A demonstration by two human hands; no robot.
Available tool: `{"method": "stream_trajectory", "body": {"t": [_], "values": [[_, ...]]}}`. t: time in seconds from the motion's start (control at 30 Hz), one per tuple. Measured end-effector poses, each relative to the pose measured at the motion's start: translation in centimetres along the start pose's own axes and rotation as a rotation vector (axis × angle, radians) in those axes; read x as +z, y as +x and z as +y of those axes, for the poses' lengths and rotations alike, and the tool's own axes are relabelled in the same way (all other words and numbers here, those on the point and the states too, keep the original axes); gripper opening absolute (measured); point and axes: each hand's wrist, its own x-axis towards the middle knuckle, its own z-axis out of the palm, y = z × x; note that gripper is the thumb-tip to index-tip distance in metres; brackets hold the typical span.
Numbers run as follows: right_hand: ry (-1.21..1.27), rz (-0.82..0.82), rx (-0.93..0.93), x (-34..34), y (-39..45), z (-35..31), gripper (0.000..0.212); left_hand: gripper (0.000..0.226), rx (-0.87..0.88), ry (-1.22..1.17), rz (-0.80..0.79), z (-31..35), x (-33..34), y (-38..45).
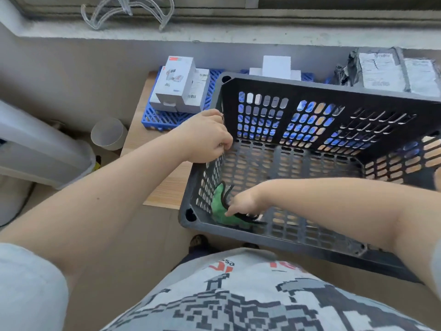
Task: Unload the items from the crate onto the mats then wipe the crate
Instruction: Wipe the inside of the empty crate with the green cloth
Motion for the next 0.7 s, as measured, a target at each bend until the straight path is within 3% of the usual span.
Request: {"method": "stream_trajectory", "body": {"t": [0.07, 0.17, 0.23, 0.33, 0.5, 0.7], "values": [[-0.083, 0.006, -0.046, 0.8, 0.9, 0.3, 0.019, 0.038, 0.009, 0.037, -0.078, 1.5, -0.3, 0.1], [-0.135, 0.005, -0.116, 1.1, 1.7, 0.2, 0.020, 0.048, 0.033, -0.054, -0.115, 3.9, 0.1, -0.2], [-0.220, 0.012, -0.137, 1.2, 2.4, 0.1, 0.037, 0.048, 0.024, -0.086, -0.075, 4.3, 0.6, -0.5], [-0.325, 0.018, -0.174, 1.2, 2.6, 0.4, 0.026, 0.044, 0.010, -0.127, 0.004, 4.1, 1.3, -0.6], [-0.079, -0.056, -0.275, -0.9, -0.8, 1.6, 0.031, 0.047, -0.006, -0.188, 0.039, 3.7, 1.7, -0.5], [-0.023, -0.164, -0.430, -1.8, -6.2, 3.0, 0.027, 0.046, -0.022, -0.246, 0.019, 3.5, 1.6, -0.3]]}}
